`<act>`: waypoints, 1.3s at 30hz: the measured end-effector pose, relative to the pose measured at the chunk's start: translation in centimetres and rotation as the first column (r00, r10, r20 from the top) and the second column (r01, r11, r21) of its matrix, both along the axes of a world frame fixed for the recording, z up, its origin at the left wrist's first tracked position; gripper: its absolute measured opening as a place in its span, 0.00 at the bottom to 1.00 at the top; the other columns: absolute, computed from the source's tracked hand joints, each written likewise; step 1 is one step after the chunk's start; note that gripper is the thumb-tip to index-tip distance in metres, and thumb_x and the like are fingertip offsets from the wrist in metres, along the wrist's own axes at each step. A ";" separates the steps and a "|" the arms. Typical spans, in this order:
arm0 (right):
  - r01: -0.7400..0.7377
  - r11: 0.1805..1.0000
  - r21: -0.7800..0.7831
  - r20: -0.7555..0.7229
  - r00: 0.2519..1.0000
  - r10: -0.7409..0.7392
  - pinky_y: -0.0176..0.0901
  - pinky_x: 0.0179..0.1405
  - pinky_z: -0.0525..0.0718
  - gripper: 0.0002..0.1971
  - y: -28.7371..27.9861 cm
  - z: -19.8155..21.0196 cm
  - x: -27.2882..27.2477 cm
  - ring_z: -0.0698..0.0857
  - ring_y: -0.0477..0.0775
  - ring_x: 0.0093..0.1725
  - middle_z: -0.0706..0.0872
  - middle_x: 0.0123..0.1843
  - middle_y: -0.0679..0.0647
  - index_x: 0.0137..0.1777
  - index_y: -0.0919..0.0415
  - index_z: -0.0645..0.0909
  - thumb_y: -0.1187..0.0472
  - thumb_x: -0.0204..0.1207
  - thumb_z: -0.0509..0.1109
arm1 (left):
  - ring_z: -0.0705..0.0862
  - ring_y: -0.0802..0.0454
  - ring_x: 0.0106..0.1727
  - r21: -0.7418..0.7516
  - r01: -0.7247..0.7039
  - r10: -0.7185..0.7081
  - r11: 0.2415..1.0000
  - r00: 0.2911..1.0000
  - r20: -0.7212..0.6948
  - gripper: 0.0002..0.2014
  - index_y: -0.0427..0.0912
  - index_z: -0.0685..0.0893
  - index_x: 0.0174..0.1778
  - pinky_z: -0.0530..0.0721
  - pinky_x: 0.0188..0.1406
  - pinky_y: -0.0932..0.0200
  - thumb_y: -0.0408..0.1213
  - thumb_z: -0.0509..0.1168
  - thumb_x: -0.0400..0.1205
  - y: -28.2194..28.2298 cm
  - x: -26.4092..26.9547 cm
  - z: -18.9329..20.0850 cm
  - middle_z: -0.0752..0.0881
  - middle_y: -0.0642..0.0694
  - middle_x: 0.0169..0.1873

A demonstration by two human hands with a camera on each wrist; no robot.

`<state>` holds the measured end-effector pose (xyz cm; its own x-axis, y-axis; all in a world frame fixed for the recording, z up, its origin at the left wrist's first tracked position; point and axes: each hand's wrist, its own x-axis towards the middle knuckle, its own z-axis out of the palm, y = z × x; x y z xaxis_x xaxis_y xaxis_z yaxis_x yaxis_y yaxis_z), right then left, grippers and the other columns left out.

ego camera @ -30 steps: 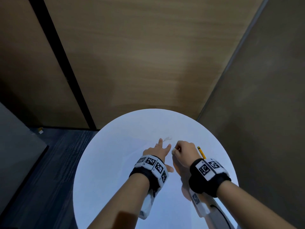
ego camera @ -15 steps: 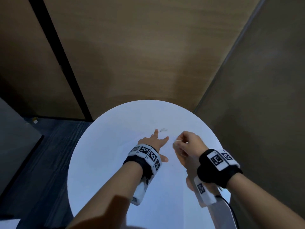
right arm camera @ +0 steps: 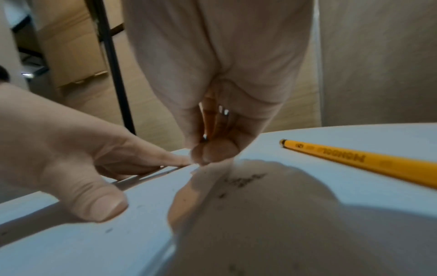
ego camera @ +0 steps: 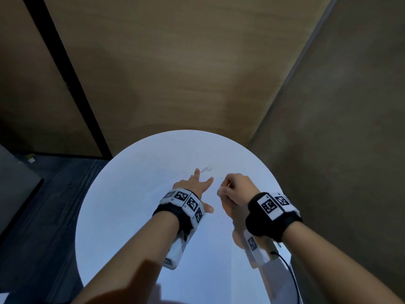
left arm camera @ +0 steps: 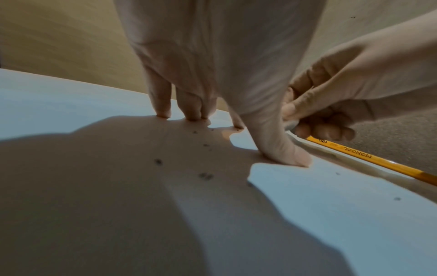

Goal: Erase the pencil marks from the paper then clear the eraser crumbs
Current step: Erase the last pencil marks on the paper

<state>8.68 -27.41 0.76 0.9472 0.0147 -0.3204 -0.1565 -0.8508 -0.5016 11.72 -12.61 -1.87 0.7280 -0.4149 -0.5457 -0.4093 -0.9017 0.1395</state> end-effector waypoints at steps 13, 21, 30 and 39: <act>-0.011 1.000 0.019 0.034 0.999 0.011 0.36 0.40 0.73 0.04 0.1 -0.9 -1.0 0.80 0.49 0.41 0.86 0.44 0.54 0.42 0.60 0.79 0.61 0.77 0.67 | 0.59 0.37 0.81 0.005 0.000 0.001 1.000 1.000 -0.024 0.47 0.59 0.41 0.83 0.71 0.70 0.42 0.62 0.65 0.77 -0.1 0.0 0.1 0.36 0.41 0.83; -0.116 0.993 -0.015 -0.096 0.989 0.114 0.30 0.33 0.75 0.07 -1.0 -0.2 -1.8 0.80 0.46 0.38 0.82 0.37 0.47 0.36 0.53 0.77 0.61 0.75 0.68 | 0.59 0.41 0.82 -0.105 -0.059 0.053 0.993 0.997 -0.057 0.46 0.58 0.44 0.83 0.68 0.73 0.47 0.57 0.68 0.77 0.8 0.2 0.0 0.37 0.47 0.83; 0.104 0.988 0.112 0.036 0.993 -0.108 0.36 0.33 0.78 0.03 1.3 -0.2 0.2 0.81 0.50 0.37 0.85 0.39 0.53 0.41 0.59 0.78 0.61 0.76 0.67 | 0.42 0.41 0.84 -0.068 -0.028 0.025 0.997 0.999 -0.041 0.40 0.55 0.47 0.84 0.49 0.78 0.32 0.53 0.64 0.81 2.4 -0.2 -0.1 0.39 0.49 0.83; 0.099 0.991 -0.090 0.057 0.994 -0.094 0.42 0.42 0.73 0.05 4.1 -2.0 1.7 0.81 0.61 0.50 0.83 0.54 0.63 0.46 0.63 0.74 0.62 0.80 0.61 | 0.41 0.37 0.83 -0.004 0.012 -0.013 1.000 0.993 -0.118 0.47 0.56 0.40 0.83 0.55 0.75 0.28 0.56 0.67 0.78 1.9 0.6 0.4 0.35 0.46 0.83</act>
